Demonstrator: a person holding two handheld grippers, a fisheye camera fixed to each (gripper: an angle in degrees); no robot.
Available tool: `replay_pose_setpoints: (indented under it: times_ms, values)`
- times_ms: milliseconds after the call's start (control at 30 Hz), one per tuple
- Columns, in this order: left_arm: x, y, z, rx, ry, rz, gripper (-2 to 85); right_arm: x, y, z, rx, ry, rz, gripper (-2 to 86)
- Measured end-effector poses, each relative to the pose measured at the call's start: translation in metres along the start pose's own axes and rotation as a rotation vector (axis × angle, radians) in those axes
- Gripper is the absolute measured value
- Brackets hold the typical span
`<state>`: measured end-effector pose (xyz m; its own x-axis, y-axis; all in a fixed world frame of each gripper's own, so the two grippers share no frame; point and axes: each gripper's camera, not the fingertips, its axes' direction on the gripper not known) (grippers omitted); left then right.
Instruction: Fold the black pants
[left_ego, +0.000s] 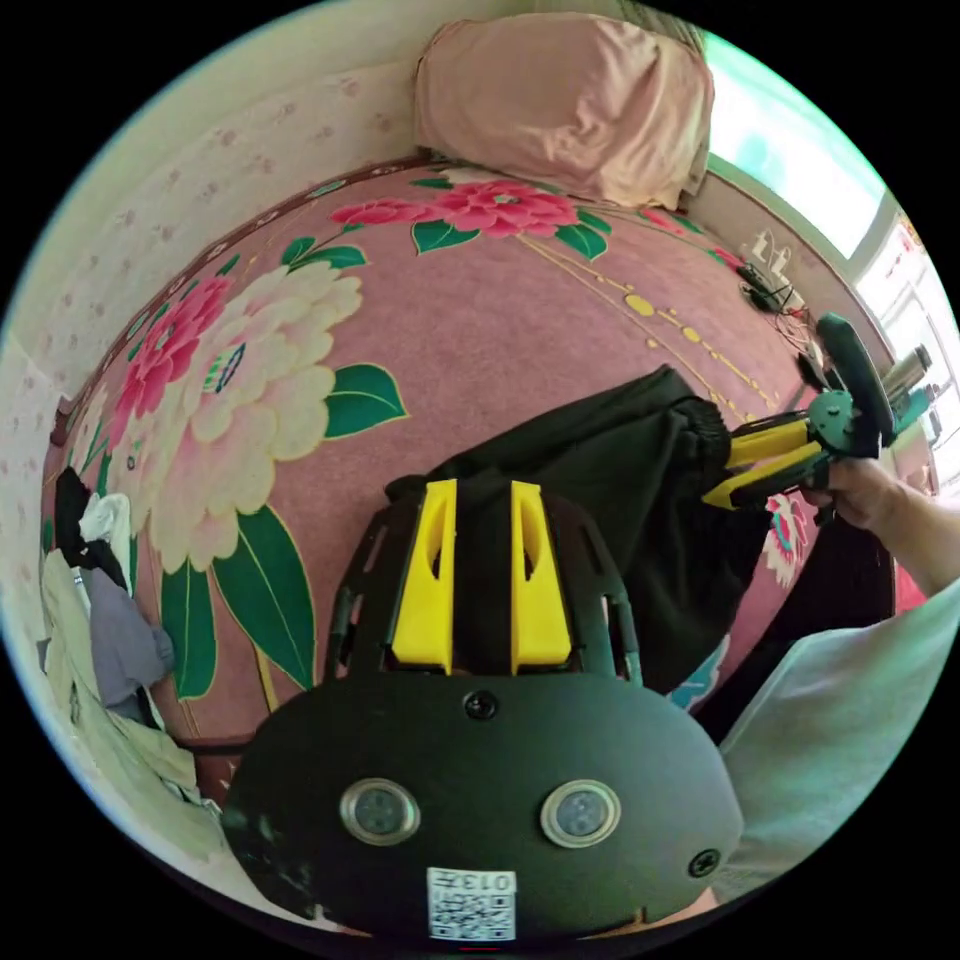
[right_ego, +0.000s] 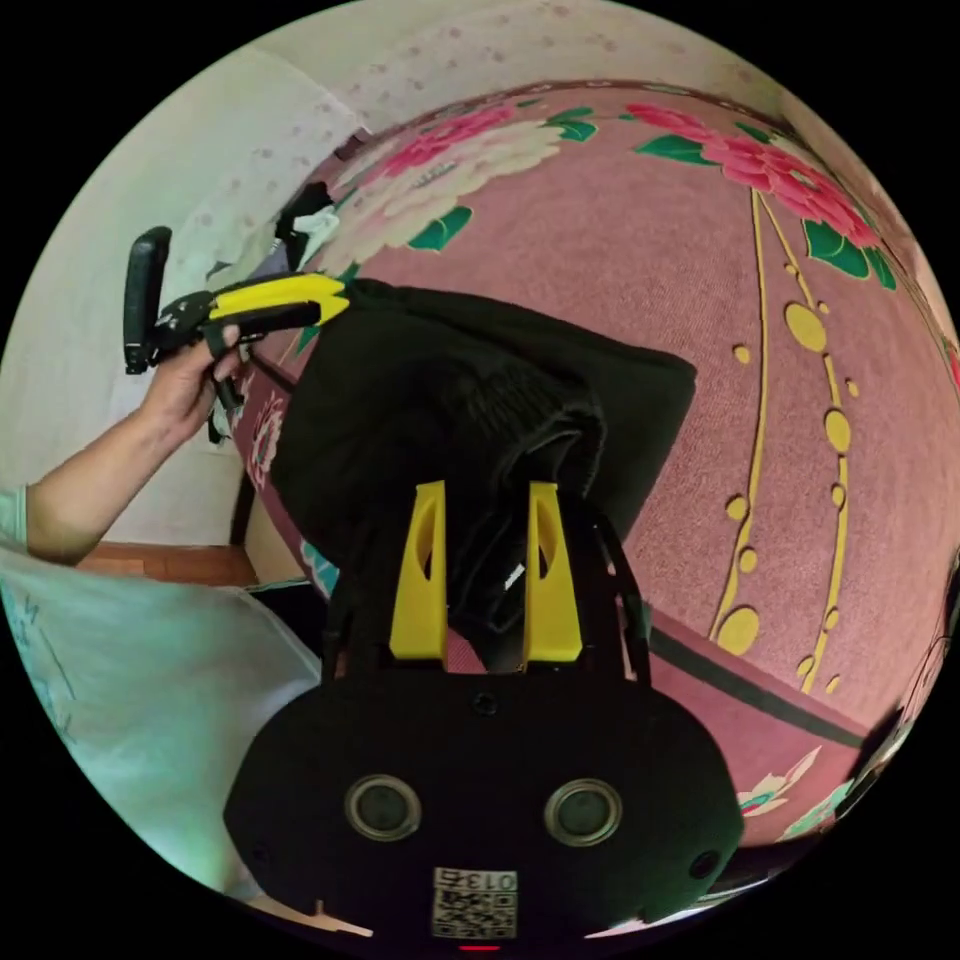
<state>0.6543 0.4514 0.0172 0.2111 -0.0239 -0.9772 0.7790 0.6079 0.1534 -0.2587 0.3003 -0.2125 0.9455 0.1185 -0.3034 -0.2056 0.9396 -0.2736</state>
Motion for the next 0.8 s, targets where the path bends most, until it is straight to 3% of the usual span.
replay_pose_setpoints:
  times_ms: [100, 233, 467, 567, 700, 800]
  values:
    - [-0.004, -0.019, 0.023, -0.069, -0.021, 0.022, 6.7, -0.01, 0.003, 0.003, 0.03, 0.039, -0.008, 4.8]
    - [-0.011, -0.03, 0.035, -0.033, 0.005, -0.017, 6.1, -0.021, 0.03, 0.002, 0.045, 0.19, 0.0, 3.9]
    - [-0.046, -0.043, 0.015, 0.017, 0.136, -0.101, 5.9, -0.008, 0.058, 0.032, 0.052, 0.1, 0.101, 4.8]
    - [-0.048, -0.036, -0.021, 0.063, 0.104, 0.015, 5.0, -0.037, 0.085, 0.006, 0.163, 0.221, 0.096, 3.4]
    - [-0.014, -0.033, -0.03, 0.045, -0.042, 0.258, 2.9, -0.113, 0.082, 0.031, 0.235, 0.276, -0.064, 1.9]
    - [-0.014, -0.054, -0.011, 0.011, -0.101, 0.288, 1.7, -0.151, 0.063, 0.095, 0.141, 0.37, -0.123, 1.0]
